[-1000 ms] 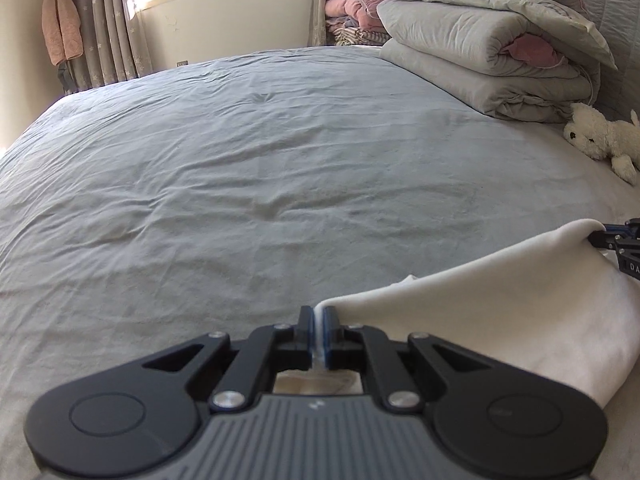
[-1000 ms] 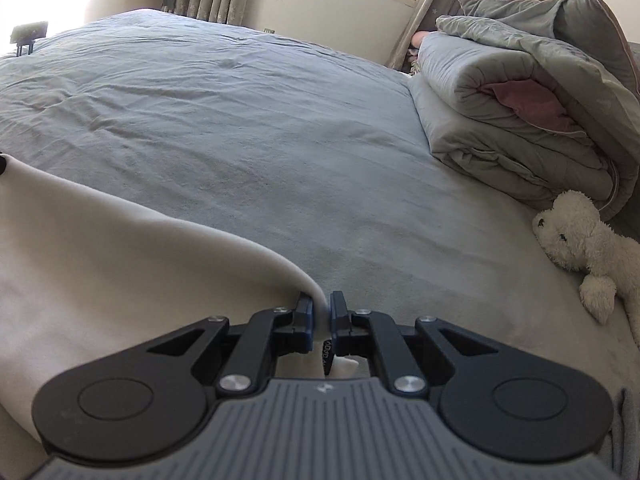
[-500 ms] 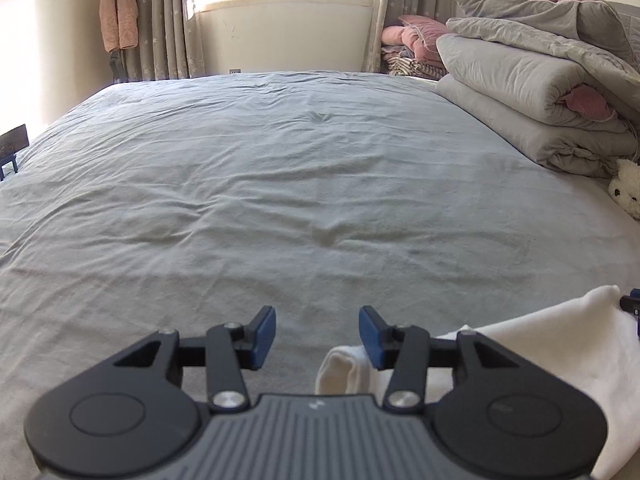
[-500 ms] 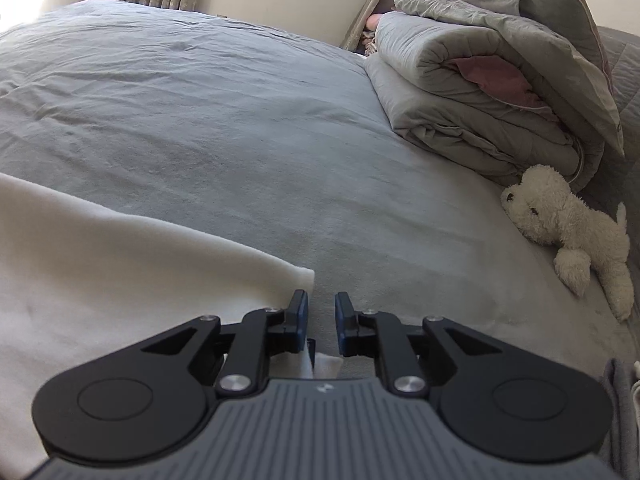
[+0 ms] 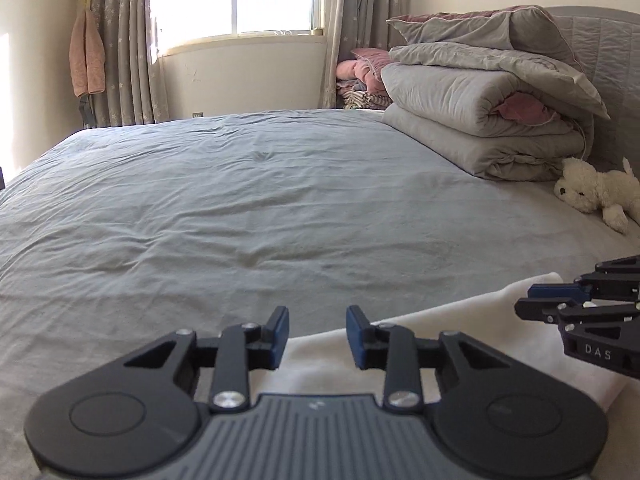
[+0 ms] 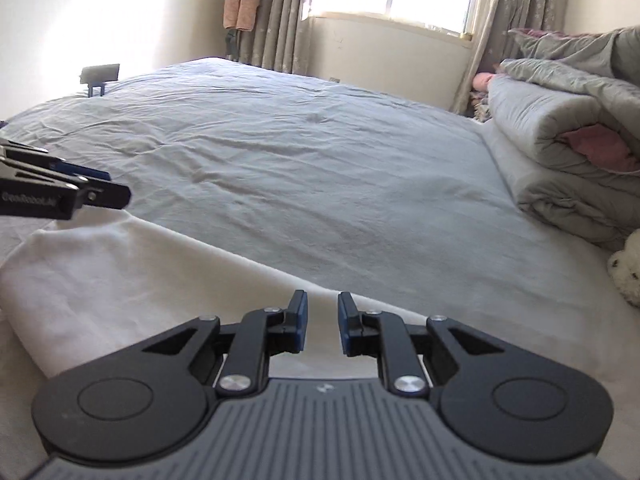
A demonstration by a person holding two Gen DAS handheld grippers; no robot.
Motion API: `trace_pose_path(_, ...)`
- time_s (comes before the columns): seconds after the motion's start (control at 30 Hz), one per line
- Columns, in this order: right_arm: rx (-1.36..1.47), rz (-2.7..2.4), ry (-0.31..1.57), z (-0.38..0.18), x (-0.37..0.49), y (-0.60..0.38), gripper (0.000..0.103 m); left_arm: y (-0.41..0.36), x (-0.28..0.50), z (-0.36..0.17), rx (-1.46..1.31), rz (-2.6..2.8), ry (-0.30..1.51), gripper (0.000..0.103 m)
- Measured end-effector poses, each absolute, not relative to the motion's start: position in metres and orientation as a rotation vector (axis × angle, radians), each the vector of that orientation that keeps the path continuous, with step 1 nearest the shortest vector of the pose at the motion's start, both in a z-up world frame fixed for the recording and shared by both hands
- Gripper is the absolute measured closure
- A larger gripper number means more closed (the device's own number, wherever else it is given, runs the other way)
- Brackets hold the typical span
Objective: Fold clothes
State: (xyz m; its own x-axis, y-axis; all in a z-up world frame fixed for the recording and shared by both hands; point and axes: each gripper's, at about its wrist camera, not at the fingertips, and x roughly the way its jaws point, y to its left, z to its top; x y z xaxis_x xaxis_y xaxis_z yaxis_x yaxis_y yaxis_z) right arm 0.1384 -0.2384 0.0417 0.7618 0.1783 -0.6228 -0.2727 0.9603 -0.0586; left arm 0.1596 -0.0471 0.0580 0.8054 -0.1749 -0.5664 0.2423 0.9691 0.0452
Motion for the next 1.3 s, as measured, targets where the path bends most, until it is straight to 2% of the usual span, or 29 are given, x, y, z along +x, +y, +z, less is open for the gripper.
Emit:
trace_pose_path(0.1, -0.012, 0.167, 0.735, 0.024, 0.167, -0.251, 0.091, -0.052, 0.174, 0.036, 0.134, -0.119, 0.659, 0.077)
trace_pose_path(0.17, 0.17, 0.145, 0.741, 0.022, 0.177, -0.271, 0.096, -0.033, 0.183, 0.028, 0.01, -0.079, 0.69, 0.077)
trace_pose_path(0.4, 0.053, 0.106, 0.725, 0.025, 0.172, -0.248, 0.097, -0.031, 0.166, 0.033, -0.023, -0.101, 0.674, 0.077)
trace_pose_path(0.43, 0.039, 0.11, 0.7, 0.028, 0.165, -0.244, 0.094, -0.033, 0.162, 0.035, -0.026, -0.103, 0.671, 0.077)
trace_pose_path(0.47, 0.023, 0.117, 0.67, 0.031, 0.157, -0.239, 0.082, -0.035, 0.157, 0.038, -0.029, -0.104, 0.667, 0.076)
trace_pose_path(0.6, -0.042, 0.199, 0.596, 0.038, 0.129, -0.211, 0.081, -0.042, 0.139, 0.048, -0.041, -0.112, 0.654, 0.07)
trace_pose_path(0.83, -0.073, 0.213, 0.646, 0.016, 0.115, -0.185, 0.08, -0.041, 0.124, 0.029, 0.019, -0.108, 0.669, 0.068)
trace_pose_path(0.93, -0.068, 0.202, 0.65, 0.044, 0.096, -0.191, 0.068, -0.026, 0.11, 0.047, 0.035, -0.144, 0.681, 0.068)
trace_pose_path(0.97, -0.082, 0.204, 0.649, 0.051, 0.087, -0.194, 0.061, -0.021, 0.103, 0.053, 0.032, -0.146, 0.691, 0.063)
trace_pose_path(1.03, -0.116, 0.201, 0.659, 0.06, 0.07, -0.199, 0.055, -0.013, 0.088, 0.063, 0.03, -0.146, 0.711, 0.059)
trace_pose_path(1.1, -0.113, 0.191, 0.699, 0.06, 0.058, -0.208, 0.055, -0.008, 0.072, 0.07, 0.017, -0.154, 0.722, 0.055)
trace_pose_path(1.3, -0.039, 0.166, 0.738, 0.043, 0.047, -0.222, 0.055, -0.014, 0.057, 0.064, -0.05, -0.182, 0.718, 0.054)
